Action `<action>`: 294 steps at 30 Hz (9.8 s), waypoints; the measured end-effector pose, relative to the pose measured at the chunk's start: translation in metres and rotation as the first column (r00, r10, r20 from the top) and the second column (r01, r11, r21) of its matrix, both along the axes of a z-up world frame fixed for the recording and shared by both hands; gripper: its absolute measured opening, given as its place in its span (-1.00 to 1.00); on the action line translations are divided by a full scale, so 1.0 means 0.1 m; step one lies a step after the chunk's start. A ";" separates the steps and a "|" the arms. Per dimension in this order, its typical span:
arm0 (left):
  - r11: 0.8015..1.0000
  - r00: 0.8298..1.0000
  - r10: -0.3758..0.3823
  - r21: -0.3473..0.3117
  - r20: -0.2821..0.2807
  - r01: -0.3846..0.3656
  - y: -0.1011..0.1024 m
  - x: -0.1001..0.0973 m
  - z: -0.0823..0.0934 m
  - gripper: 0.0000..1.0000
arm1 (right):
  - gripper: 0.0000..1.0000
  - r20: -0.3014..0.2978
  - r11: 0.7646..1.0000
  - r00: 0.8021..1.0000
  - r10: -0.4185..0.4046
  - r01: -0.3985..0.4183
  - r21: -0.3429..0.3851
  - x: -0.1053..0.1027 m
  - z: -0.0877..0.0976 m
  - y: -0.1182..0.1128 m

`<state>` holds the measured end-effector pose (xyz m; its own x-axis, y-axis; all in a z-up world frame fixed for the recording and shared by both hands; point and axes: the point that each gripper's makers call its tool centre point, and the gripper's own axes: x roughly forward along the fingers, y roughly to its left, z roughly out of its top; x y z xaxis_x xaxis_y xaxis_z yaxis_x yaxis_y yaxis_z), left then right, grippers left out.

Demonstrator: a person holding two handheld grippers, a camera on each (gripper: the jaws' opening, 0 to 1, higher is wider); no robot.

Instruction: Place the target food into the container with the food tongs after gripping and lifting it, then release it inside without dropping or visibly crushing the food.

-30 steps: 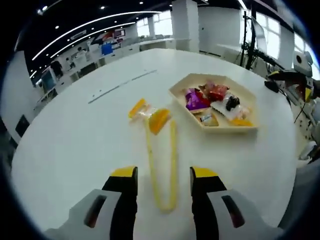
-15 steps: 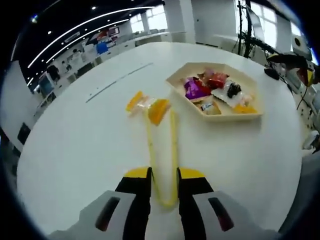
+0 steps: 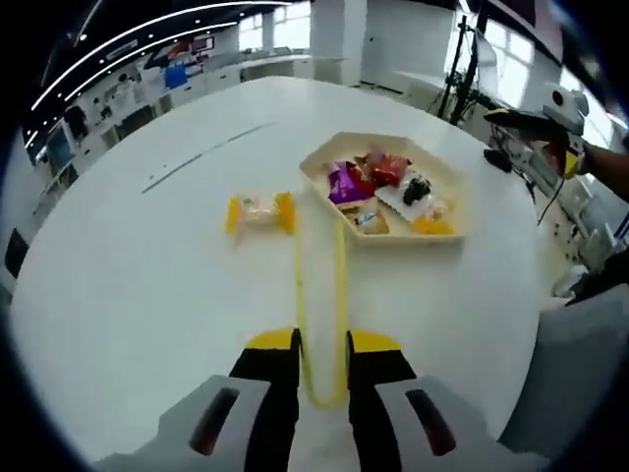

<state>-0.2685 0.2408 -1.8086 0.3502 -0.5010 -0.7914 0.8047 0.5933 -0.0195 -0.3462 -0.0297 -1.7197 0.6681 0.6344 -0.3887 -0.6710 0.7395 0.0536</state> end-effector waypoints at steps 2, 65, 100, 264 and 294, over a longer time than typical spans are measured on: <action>1.000 1.000 0.005 -0.005 -0.014 -0.005 0.05 0.04 0.11 -0.73 | 0.91 0.011 1.000 1.000 0.023 -0.023 -0.007 0.06 0.05 0.04; 0.817 0.910 -0.385 -0.401 0.157 0.415 -0.97 -0.40 2.27 -0.27 | -0.91 0.094 0.780 0.801 0.592 -0.598 0.185 0.20 1.29 1.57; 0.602 0.916 -0.353 -0.704 0.190 0.378 -1.22 -0.67 2.86 -0.68 | -0.89 0.159 0.697 0.781 0.603 -0.614 0.371 0.07 1.71 1.69; 0.944 0.941 0.267 -0.255 0.207 -0.211 -0.15 1.13 0.27 -0.49 | 0.91 -0.143 0.990 0.990 0.018 0.003 0.144 0.19 0.04 0.06; 0.973 0.947 0.224 -0.113 0.230 -0.203 -0.01 0.70 0.06 -0.49 | 0.89 -0.133 0.995 0.990 0.048 -0.035 0.093 0.17 0.05 0.17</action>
